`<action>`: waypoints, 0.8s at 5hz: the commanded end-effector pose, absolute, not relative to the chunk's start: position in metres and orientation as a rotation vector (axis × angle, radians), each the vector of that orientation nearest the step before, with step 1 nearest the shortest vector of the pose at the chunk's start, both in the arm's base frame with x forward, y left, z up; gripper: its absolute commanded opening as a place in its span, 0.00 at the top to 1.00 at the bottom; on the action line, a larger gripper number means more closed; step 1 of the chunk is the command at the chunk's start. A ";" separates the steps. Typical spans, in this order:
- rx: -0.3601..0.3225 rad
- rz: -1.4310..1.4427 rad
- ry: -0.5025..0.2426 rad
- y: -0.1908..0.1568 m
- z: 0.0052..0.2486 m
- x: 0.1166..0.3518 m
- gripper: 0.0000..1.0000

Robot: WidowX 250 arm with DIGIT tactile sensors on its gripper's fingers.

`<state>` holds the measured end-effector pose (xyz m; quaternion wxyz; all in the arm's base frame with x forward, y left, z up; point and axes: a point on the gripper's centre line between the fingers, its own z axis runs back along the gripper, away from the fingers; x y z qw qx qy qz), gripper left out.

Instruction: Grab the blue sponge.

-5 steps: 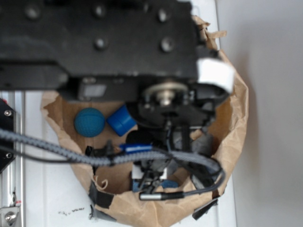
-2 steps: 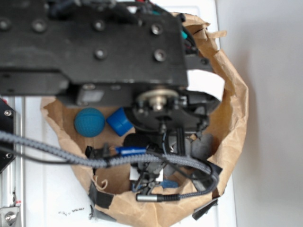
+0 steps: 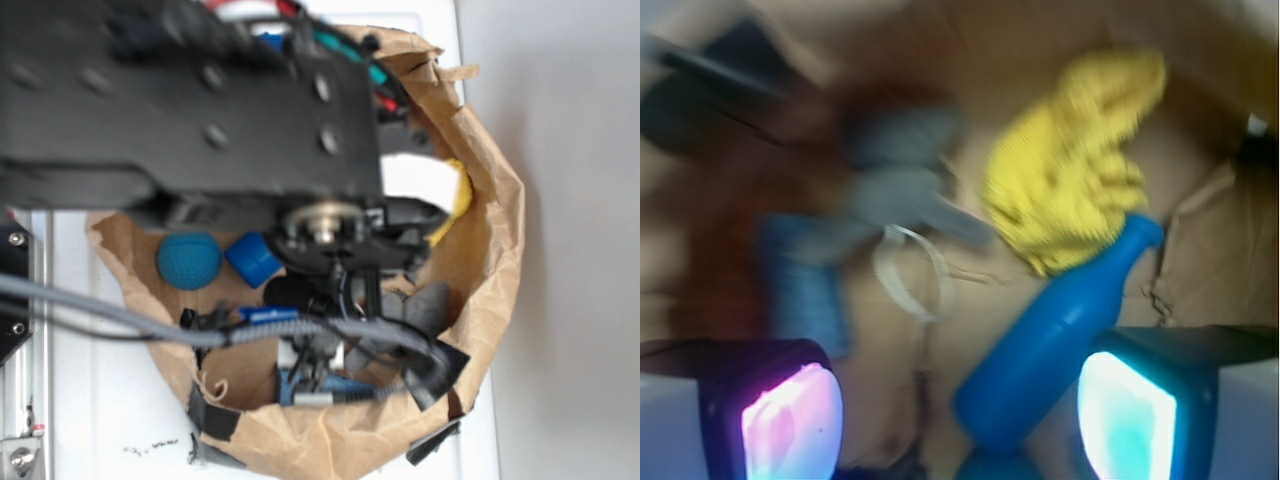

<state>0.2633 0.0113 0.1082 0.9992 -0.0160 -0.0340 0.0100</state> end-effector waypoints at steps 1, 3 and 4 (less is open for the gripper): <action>0.095 -0.022 -0.146 0.004 0.071 0.262 0.00; -0.073 0.016 -0.079 -0.015 0.063 0.270 0.00; -0.108 0.025 -0.062 -0.025 0.071 0.279 0.00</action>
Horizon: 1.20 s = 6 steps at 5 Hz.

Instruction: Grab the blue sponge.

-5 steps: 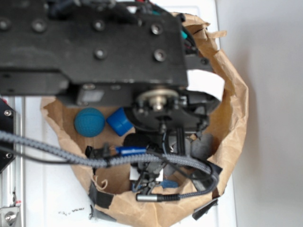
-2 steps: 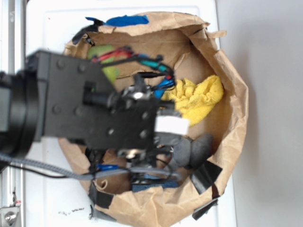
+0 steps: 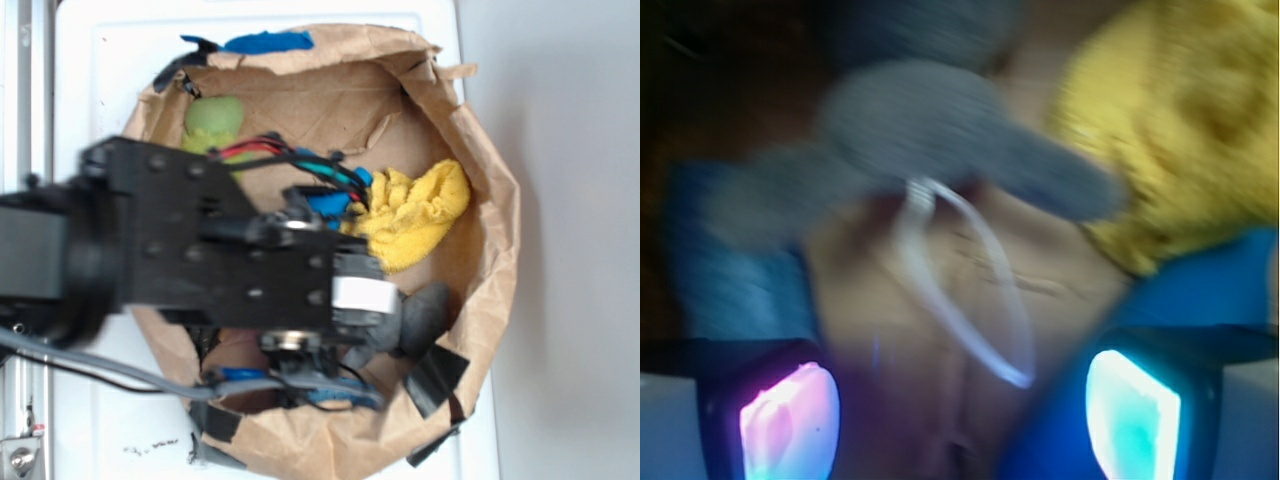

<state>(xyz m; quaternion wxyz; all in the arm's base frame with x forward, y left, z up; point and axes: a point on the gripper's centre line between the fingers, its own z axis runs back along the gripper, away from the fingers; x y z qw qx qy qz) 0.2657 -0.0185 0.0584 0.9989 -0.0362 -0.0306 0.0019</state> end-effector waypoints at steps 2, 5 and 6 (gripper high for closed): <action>-0.133 -0.007 -0.048 -0.039 0.072 0.280 0.00; -0.189 -0.035 -0.029 -0.038 0.068 0.281 0.00; -0.181 -0.040 -0.025 -0.036 0.067 0.280 0.00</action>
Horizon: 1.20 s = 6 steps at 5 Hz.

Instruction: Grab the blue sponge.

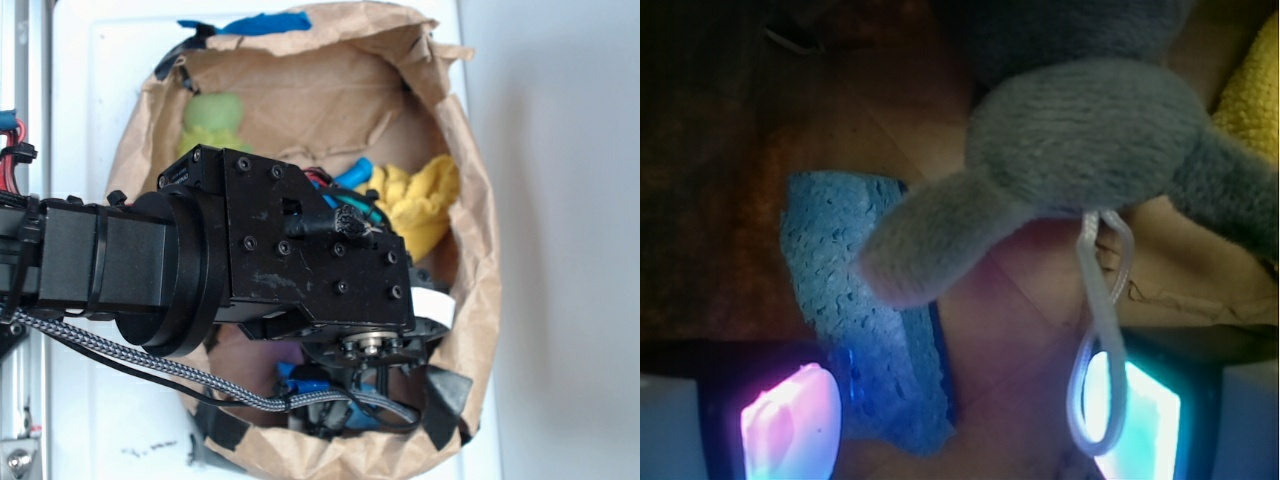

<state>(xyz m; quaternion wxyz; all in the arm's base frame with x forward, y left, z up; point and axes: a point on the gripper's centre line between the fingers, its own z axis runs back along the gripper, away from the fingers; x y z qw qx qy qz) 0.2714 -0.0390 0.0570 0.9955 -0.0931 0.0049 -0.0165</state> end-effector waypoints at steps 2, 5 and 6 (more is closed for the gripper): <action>-0.173 -0.061 -0.035 -0.026 0.061 0.273 0.00; -0.225 -0.038 -0.046 -0.050 0.055 0.264 0.00; -0.267 -0.026 -0.051 -0.058 0.055 0.272 0.00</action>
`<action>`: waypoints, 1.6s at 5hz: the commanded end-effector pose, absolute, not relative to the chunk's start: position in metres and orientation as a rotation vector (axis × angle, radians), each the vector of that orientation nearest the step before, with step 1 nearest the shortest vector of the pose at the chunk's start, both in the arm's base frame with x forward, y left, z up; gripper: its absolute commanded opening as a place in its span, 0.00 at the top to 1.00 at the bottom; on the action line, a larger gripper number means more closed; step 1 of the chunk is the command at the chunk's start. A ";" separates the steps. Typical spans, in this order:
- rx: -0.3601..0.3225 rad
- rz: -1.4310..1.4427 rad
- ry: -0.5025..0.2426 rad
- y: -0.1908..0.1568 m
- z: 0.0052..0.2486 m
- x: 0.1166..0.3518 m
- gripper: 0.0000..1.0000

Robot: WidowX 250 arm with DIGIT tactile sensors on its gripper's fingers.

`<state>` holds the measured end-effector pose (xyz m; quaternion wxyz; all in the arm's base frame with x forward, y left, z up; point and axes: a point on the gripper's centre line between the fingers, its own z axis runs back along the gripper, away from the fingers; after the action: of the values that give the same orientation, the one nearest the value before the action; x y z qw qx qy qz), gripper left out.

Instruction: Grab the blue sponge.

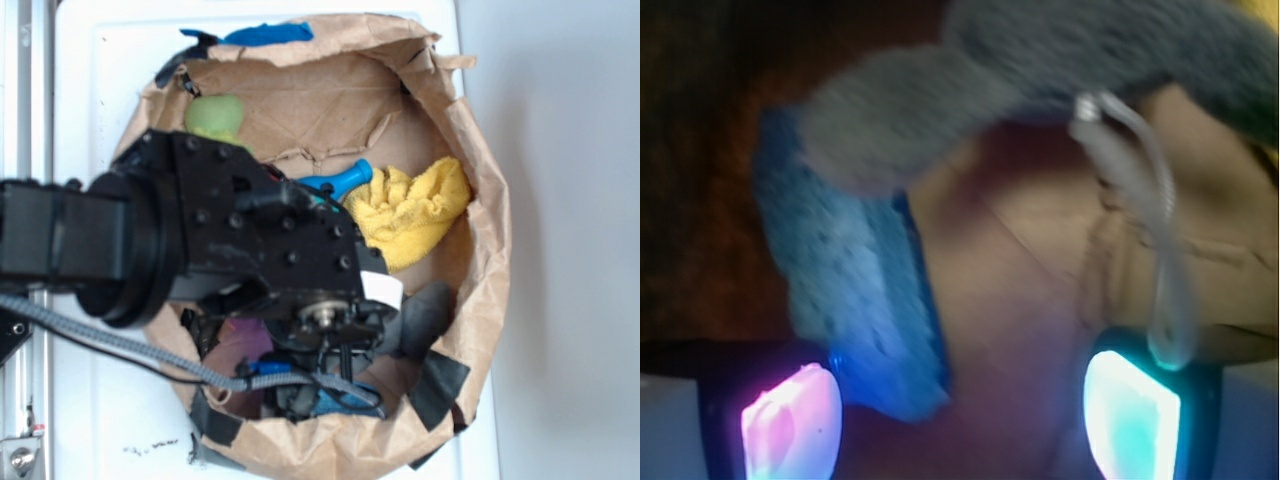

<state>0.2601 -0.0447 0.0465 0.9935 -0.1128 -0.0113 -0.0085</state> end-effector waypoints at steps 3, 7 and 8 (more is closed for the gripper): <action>-0.286 -0.034 -0.086 -0.084 0.044 0.276 0.00; -0.173 -0.031 -0.119 -0.090 0.005 0.285 0.00; -0.190 -0.008 -0.092 -0.084 0.014 0.286 1.00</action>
<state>0.2846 -0.0810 0.0175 0.9944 -0.0931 -0.0485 0.0093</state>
